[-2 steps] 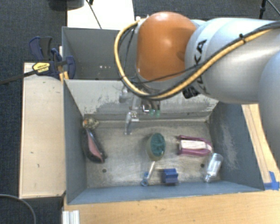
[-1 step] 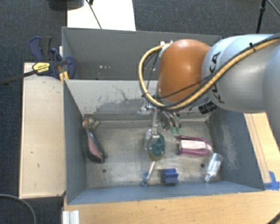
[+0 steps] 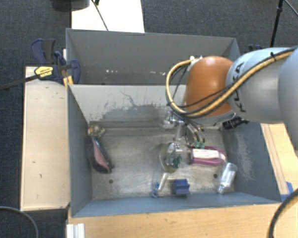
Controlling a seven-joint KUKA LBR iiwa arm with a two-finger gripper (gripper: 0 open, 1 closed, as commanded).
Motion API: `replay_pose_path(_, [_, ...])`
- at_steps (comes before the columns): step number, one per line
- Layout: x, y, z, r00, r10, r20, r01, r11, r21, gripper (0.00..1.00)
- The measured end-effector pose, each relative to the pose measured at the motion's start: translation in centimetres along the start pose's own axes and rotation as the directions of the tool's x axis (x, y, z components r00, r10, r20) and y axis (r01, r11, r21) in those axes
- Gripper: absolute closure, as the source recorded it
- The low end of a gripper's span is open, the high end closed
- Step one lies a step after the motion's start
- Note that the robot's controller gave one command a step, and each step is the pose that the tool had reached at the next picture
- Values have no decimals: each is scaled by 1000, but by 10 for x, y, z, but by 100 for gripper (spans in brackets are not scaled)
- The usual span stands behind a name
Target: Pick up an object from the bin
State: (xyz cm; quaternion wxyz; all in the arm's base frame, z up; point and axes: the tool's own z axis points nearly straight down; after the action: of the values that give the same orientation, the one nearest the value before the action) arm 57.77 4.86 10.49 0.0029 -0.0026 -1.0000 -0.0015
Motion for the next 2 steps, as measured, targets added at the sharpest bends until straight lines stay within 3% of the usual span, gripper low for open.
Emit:
replay_pose_path(1, [2, -23, 16, 999, 36, -7, -36, 999, -5, 0])
replay_pose_path(2, [2, -24, 17, 999, 43, -10, -43, 999, -6, 100])
